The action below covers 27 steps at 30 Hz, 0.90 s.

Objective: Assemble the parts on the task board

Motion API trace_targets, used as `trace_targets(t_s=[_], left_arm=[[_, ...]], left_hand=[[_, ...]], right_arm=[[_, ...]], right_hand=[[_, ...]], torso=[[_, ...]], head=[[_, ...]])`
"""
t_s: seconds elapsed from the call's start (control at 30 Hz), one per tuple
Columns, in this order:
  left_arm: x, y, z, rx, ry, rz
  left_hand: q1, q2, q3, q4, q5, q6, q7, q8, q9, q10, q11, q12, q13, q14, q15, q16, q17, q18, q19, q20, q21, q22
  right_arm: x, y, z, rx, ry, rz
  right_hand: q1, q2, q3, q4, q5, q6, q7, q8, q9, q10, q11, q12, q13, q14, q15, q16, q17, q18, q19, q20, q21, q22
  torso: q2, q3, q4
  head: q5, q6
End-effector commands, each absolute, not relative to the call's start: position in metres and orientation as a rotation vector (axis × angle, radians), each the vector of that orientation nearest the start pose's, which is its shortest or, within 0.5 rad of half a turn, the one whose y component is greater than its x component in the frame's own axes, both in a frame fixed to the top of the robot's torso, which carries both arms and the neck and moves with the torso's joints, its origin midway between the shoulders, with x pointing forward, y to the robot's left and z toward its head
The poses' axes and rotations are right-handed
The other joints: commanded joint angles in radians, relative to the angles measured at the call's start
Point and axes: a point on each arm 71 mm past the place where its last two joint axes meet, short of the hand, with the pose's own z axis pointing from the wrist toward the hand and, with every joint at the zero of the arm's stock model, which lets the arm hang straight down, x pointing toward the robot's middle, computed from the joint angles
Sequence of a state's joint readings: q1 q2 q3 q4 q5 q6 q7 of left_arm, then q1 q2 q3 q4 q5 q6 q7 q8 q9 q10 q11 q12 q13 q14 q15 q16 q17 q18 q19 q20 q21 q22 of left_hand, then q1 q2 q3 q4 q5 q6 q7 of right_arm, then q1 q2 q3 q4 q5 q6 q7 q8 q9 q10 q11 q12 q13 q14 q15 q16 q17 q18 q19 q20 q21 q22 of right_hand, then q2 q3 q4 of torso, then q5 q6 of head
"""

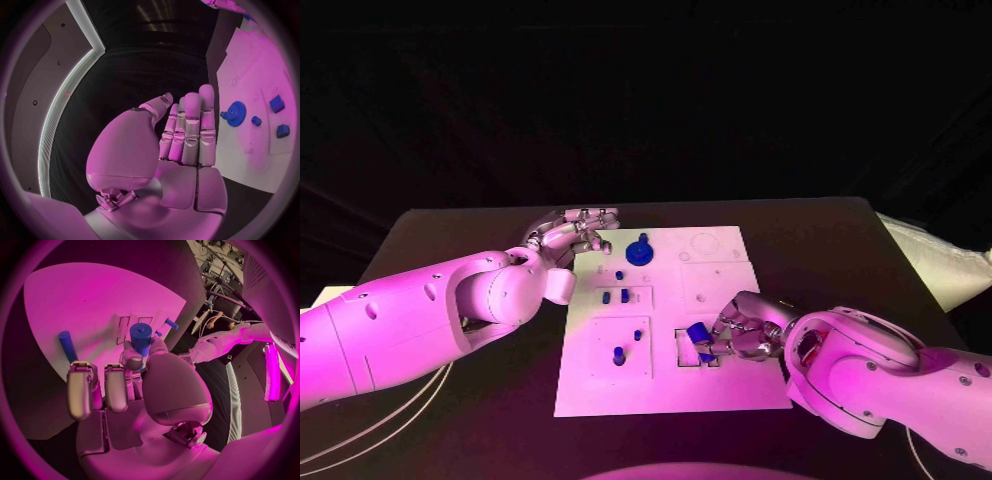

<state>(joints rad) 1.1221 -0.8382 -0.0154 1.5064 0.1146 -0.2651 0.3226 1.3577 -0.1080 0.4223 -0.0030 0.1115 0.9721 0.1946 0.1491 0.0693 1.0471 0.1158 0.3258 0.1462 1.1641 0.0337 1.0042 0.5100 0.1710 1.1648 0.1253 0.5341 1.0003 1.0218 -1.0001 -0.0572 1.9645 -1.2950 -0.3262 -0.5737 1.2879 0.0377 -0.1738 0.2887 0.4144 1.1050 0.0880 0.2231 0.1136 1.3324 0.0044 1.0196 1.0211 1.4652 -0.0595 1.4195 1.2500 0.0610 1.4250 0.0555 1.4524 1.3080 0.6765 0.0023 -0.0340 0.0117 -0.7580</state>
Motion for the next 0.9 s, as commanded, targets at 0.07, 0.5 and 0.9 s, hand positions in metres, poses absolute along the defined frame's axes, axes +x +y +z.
trace_targets(t_s=[0.07, 0.5, 0.9], left_arm=[[0.48, 0.2084, -0.2145, -1.343, 1.49, -1.574], [0.4801, 0.2081, -0.2149, -1.343, 1.491, -1.576], [0.48, 0.2086, -0.2151, -1.344, 1.492, -1.574]], left_hand=[[0.0, 0.012, -0.003, -0.004, 0.004, -0.009, 0.0, 0.006, 0.0, -0.011, 0.0, 0.009, 0.002, -0.008, -0.001, 0.005, -0.002, 0.011, 0.0, 0.006, -0.004, -0.002], [0.0, 0.012, -0.003, -0.004, 0.004, -0.009, 0.0, 0.006, 0.0, -0.011, 0.0, 0.009, 0.002, -0.008, -0.001, 0.005, -0.002, 0.011, 0.0, 0.006, -0.004, -0.002], [0.0, 0.012, -0.003, -0.004, 0.004, -0.009, 0.0, 0.006, 0.0, -0.011, 0.0, 0.009, 0.002, -0.008, -0.001, 0.005, -0.002, 0.011, 0.0, 0.006, -0.004, -0.002]], right_arm=[[0.3581, -0.1727, -0.2424, 0.196, 2.141, 0.579], [0.3624, -0.1659, -0.2455, 0.187, 2.107, 0.574], [0.3631, -0.1639, -0.2431, 0.147, 2.07, 0.579]], right_hand=[[-0.011, 0.001, -0.006, 0.001, -0.005, 0.016, -0.011, 0.003, 0.03, 0.005, -0.005, 0.0, 0.003, 0.054, -0.006, 0.0, 0.0, -0.007, -0.001, -0.007, 0.003, 0.027], [-0.112, 0.017, -0.072, 0.001, -0.215, 0.021, -0.015, 0.005, 0.046, 0.005, -0.008, -0.032, -0.006, 0.053, -0.01, -0.002, -0.005, -0.007, -0.002, -0.012, 0.001, 0.025], [-0.231, -0.048, -0.101, 0.005, -0.358, 0.012, -0.012, 0.002, 0.066, -0.009, -0.005, -0.095, -0.034, 0.051, -0.007, -0.008, -0.018, -0.004, -0.01, -0.009, -0.007, 0.013]], torso=[[0.0, -0.0006, -0.0014], [0.0, 0.0001, -0.0012], [0.0, -0.0001, -0.0014]], head=[[0.001, -0.001], [0.003, 0.001], [0.003, 0.001]])
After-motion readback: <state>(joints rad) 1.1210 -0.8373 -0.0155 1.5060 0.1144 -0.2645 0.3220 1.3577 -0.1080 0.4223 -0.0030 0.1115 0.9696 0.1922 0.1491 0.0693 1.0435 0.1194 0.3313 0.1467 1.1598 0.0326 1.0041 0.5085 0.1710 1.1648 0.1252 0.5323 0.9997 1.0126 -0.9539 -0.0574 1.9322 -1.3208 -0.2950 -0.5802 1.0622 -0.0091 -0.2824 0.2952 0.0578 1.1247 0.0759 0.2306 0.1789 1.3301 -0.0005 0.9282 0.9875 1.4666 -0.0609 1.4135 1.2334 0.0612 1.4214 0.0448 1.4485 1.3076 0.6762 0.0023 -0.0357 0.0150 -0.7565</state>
